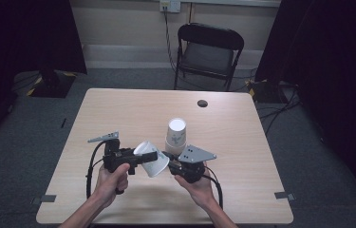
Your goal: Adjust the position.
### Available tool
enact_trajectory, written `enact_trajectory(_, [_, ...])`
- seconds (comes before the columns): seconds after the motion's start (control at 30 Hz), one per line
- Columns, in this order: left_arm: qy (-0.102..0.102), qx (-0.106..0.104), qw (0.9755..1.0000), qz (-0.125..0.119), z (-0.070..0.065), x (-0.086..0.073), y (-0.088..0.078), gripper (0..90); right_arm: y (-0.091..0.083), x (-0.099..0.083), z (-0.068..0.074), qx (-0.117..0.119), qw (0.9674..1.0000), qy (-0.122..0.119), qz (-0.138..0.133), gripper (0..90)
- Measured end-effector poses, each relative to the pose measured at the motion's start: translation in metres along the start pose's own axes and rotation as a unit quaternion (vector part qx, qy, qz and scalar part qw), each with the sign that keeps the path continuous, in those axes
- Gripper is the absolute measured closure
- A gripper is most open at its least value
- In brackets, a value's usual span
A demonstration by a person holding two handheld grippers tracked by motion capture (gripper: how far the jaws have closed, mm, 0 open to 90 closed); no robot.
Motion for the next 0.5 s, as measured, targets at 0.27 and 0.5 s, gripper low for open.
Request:
enact_trajectory(0.27, [0.005,0.002,1.0,0.005,0.0022,-0.0019,-0.0015,32.8,0.0041,-0.0008,-0.0007,-0.002,1.0,-0.004,0.007,82.8])
enact_trajectory(0.5, [0.033,0.005,0.9994,0.003,-0.0027,-0.0023,-0.0027,30.1,0.003,-0.0004,0.0004,0.002,1.0,-0.004,0.007,83.7])
Point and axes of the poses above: each handheld gripper's, and its own axes: y roughly forward along the jaws, x roughly out of its top, z roughly to its left, the point moved 7 cm from there along y, roughly forward along the jaws, and after that the axes turned 2 degrees about -y, right-handed, at the moved point
